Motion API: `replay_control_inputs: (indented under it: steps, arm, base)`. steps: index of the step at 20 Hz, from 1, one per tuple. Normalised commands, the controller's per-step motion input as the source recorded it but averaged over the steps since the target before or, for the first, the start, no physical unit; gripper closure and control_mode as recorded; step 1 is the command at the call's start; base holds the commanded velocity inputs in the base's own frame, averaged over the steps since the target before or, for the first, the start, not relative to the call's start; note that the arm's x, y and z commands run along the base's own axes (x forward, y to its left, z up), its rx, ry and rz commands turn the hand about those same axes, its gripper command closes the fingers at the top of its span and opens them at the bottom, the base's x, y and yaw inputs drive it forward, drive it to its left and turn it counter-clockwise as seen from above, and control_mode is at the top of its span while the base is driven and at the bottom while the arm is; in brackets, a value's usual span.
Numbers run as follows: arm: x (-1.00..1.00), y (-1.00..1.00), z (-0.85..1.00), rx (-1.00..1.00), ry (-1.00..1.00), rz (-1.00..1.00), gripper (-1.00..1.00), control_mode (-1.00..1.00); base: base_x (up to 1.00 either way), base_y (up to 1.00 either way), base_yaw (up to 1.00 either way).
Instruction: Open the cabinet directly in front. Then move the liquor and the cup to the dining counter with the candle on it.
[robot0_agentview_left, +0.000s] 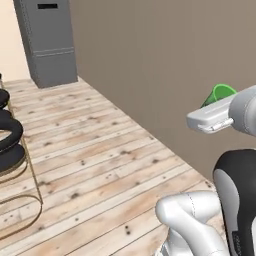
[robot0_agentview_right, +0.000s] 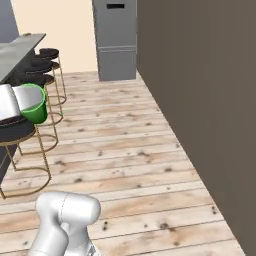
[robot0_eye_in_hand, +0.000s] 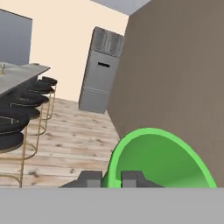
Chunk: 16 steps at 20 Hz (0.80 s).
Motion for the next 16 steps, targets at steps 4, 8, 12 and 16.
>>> replay_control_inputs:
  steps: [4, 8, 12, 16]
  arm:
    - [0.00, 0.00, 0.00, 0.00, 0.00, 0.00, 1.00, 1.00]
    - [0.00, 0.00, 0.00, 0.00, 0.00, 0.00, 1.00, 1.00]
    - [0.00, 0.00, 0.00, 0.00, 0.00, 0.00, 1.00, 1.00]
    - [0.00, 0.00, 0.00, 0.00, 0.00, 0.00, 1.00, 1.00]
  base:
    - [0.97, 0.00, 0.43]
    - [1.00, 0.00, 0.33]
    - [1.00, -0.01, 0.26]
    - [1.00, -0.05, 0.23]
